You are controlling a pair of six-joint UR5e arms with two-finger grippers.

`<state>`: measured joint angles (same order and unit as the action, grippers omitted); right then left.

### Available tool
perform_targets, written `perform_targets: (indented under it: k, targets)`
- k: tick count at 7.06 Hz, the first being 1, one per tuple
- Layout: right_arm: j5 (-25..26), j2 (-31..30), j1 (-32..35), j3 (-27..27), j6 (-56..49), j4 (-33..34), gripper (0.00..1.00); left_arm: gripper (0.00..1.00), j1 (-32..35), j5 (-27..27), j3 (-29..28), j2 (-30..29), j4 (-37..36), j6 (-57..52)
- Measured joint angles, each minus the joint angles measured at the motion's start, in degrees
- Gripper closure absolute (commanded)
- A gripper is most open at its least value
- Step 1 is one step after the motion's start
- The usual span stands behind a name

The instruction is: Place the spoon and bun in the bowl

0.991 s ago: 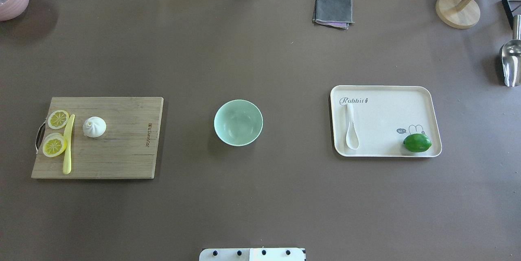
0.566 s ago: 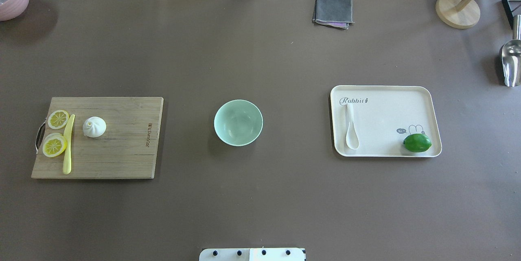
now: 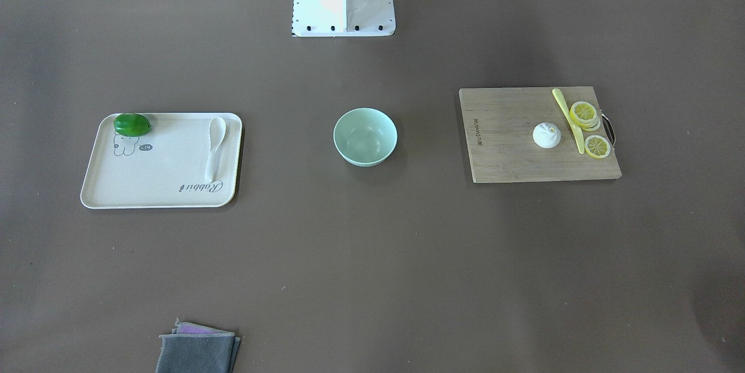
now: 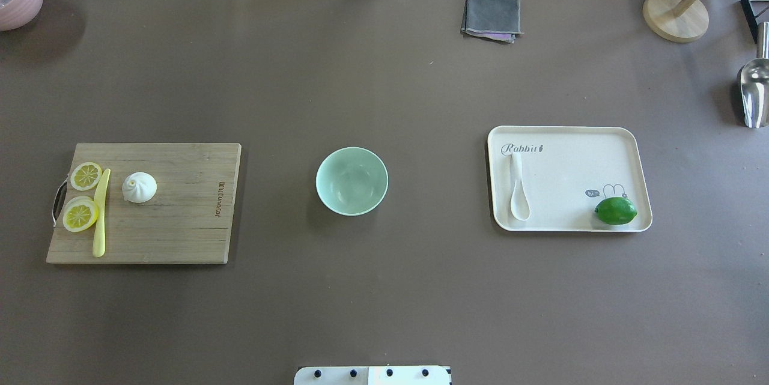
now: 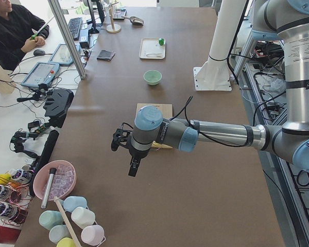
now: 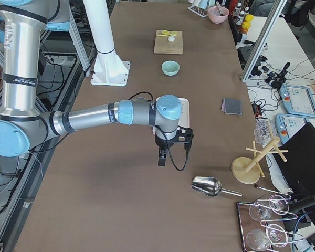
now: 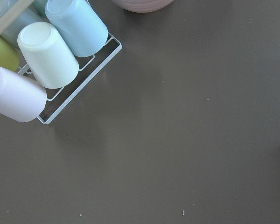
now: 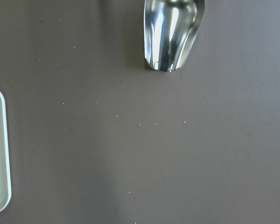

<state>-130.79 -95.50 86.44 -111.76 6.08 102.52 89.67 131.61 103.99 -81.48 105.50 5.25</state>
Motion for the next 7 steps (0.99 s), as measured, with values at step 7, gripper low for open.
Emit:
perform_targets:
  k: [7]
  targets:
    - [1.8,10.6,-26.8,-0.2,33.4,-20.0,0.00,0.02,-14.3,4.0,-6.8,-16.4,2.6,15.6]
